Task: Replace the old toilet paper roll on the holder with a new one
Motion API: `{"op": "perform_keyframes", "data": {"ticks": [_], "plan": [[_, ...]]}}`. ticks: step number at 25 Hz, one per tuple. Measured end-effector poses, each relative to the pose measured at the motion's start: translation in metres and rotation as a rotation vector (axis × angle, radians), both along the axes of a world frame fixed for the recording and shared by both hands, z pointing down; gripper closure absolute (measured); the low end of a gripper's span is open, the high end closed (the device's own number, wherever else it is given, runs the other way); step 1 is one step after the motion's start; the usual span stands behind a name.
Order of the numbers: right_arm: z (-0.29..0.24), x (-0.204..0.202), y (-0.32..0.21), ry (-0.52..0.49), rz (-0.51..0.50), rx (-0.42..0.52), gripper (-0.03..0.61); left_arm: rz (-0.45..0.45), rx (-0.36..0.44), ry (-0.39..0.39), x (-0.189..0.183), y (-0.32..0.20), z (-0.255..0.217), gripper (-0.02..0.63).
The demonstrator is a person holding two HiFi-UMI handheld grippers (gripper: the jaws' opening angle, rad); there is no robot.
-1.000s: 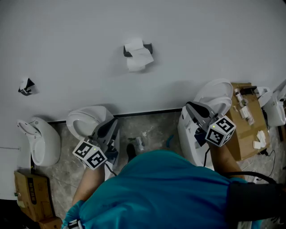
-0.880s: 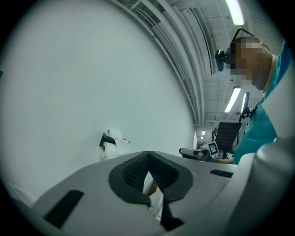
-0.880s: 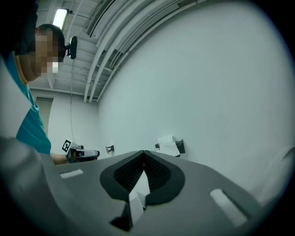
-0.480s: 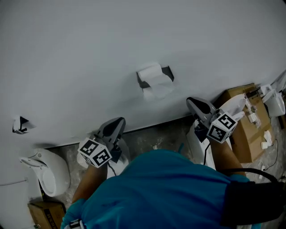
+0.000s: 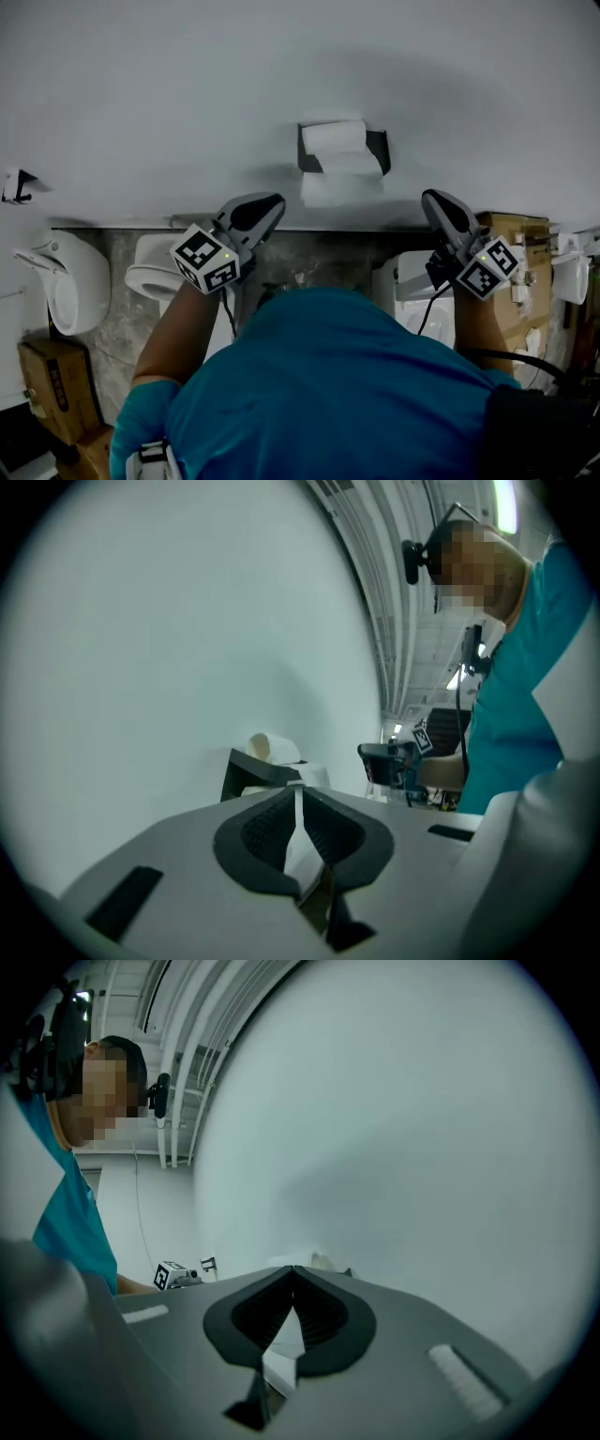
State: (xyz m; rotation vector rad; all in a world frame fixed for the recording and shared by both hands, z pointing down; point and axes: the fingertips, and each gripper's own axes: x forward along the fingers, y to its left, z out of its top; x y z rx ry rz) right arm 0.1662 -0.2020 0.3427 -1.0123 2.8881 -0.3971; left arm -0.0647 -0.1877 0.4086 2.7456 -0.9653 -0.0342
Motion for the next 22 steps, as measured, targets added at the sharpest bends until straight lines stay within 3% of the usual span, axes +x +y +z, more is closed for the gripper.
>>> {"op": "perform_keyframes", "data": {"ticks": [2,4,9,17,22], "plan": [[0.0,0.003,-0.009,0.013,-0.007,-0.01,0.575,0.035,0.014,-0.045,0.006,-0.009,0.01,0.598],[0.0,0.002,-0.012,0.033,-0.014,-0.015,0.575,0.092,0.002,-0.068,0.012,-0.012,0.021,0.483],[-0.001,0.003,-0.016,0.069,0.014,-0.03,0.575,0.243,-0.026,-0.155,0.026,-0.013,0.054,0.365],[0.004,-0.008,-0.011,0.107,0.055,-0.045,0.575,0.367,0.117,-0.39,0.032,-0.021,0.078,0.327],[0.005,-0.012,-0.009,0.111,0.058,-0.048,0.575,0.398,0.153,-0.409,0.042,-0.02,0.072,0.325]]}}
